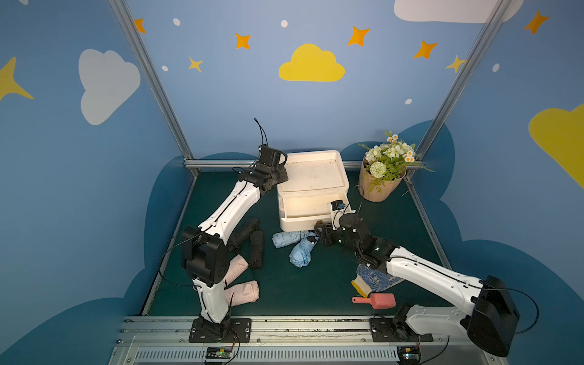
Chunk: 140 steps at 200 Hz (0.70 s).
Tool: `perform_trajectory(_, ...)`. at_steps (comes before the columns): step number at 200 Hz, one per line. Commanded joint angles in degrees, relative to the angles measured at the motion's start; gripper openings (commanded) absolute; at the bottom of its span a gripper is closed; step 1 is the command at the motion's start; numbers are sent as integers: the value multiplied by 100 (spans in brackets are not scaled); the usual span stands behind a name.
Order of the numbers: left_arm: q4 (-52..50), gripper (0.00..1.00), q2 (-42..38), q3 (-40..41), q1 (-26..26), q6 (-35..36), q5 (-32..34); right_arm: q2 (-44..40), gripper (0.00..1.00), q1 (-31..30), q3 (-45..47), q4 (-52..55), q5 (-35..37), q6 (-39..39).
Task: Place the umbrella in the drawer by color
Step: Open the drawer in the storage box.
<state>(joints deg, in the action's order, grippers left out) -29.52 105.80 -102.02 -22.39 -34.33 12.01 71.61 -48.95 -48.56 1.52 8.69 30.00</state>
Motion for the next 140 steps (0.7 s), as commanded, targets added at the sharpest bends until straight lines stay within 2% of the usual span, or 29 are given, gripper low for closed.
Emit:
perform_trajectory(1,223,3,200,99,-272,-760,-1420,28,31,21,-198,-151,285,137)
perform_trajectory(39,291,3,144,192,-266,-787,-1454,128,25,23,-257,-251,396,199)
perform_trajectory(60,289,3,134,208,-274,-787,-1458,176,12,23,-316,-233,397,239)
perform_trajectory(73,289,3,125,219,-274,-787,-1456,180,0,23,-338,-229,389,242)
perform_trajectory(110,300,3,128,218,-270,-782,-1413,109,0,18,-357,-152,288,162)
perform_trajectory(140,308,3,160,193,-271,-771,-1343,-86,0,8,-278,-83,-77,-101)
